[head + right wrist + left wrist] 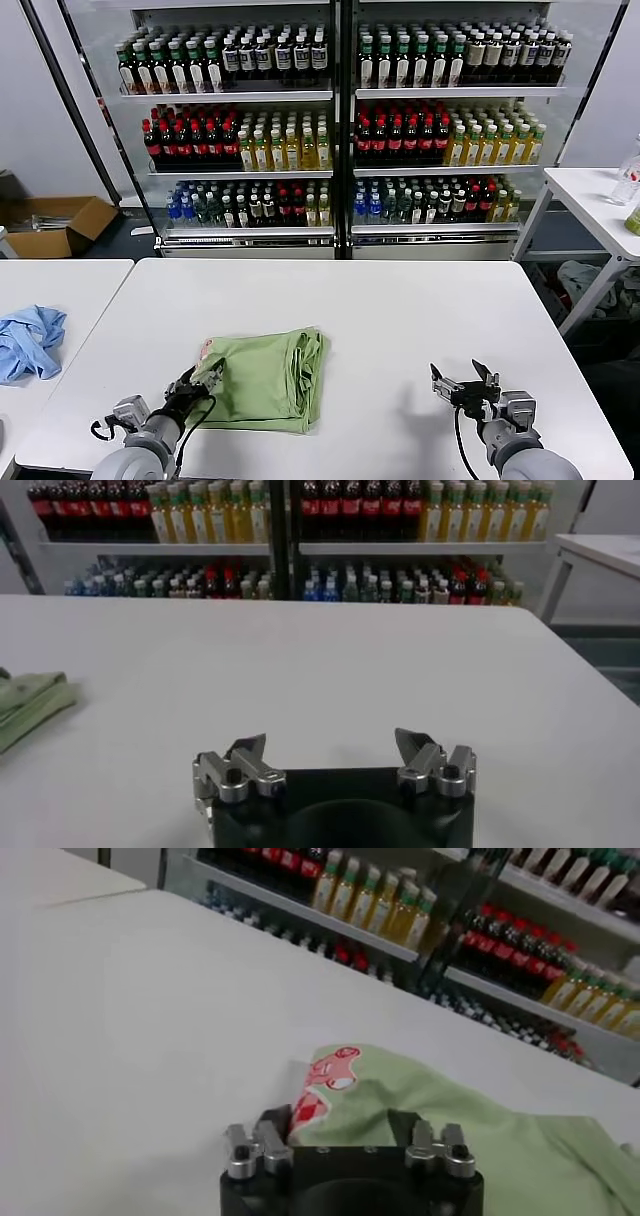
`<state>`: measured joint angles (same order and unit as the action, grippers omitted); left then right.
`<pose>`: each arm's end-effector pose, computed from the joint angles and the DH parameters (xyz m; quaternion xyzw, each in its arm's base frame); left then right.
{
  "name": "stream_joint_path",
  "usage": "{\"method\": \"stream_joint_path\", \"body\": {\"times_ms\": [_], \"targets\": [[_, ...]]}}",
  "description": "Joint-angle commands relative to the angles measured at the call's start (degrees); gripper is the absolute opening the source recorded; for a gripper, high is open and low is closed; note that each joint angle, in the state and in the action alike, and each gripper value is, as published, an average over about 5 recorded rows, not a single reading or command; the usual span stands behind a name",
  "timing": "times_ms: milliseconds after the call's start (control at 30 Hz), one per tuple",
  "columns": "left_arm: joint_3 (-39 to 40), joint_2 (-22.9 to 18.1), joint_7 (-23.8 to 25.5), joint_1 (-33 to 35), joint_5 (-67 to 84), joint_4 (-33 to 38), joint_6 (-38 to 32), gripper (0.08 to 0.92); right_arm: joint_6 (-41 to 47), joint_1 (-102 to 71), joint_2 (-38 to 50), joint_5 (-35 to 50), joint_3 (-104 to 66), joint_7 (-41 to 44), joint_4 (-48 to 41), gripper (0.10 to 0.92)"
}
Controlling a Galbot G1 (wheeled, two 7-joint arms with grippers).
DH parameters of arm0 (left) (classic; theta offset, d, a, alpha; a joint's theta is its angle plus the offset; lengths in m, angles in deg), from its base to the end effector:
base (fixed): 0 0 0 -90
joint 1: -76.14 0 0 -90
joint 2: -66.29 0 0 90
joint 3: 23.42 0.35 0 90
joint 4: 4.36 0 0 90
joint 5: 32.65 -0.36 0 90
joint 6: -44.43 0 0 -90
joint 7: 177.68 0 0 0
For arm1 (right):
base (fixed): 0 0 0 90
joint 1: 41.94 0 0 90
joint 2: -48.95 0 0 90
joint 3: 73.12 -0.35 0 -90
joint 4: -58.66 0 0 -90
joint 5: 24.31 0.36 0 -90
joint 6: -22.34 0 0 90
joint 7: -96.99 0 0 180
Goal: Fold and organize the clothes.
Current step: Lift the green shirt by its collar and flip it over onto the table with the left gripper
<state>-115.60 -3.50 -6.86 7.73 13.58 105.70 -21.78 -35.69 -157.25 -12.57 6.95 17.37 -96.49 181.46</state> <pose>0.2376 0.0903 -0.3179 -0.0079 -0.9495 0.1980 0.2431 0.2148 -0.0716 -0.2536 0.0319 -0.9685 0.0130 0.2467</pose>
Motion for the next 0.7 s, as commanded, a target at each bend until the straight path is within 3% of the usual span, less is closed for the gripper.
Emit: {"method": "stream_joint_path", "body": {"times_ms": [33, 500, 700], "targets": [[-0.71, -0.47, 2.79, -0.2, 6.86, -3.31, -1.04, 0.572, -0.05, -0.22, -0.01, -0.02, -0.25, -0.02, 0.2, 0.823], [-6.14, -3.37, 3.88, -1.69, 29.78, -5.09, 0.42, 0.166, 0.0, -0.68, -0.02, 0.14, -1.12, -0.22, 0.85, 0.822], [-15.0, -1.14, 2.63, -1.27, 31.94, -2.69, 0.72, 0.105, 0.0, -0.64, -0.01, 0.45, -1.52, -0.23, 0.91, 0.823]]}}
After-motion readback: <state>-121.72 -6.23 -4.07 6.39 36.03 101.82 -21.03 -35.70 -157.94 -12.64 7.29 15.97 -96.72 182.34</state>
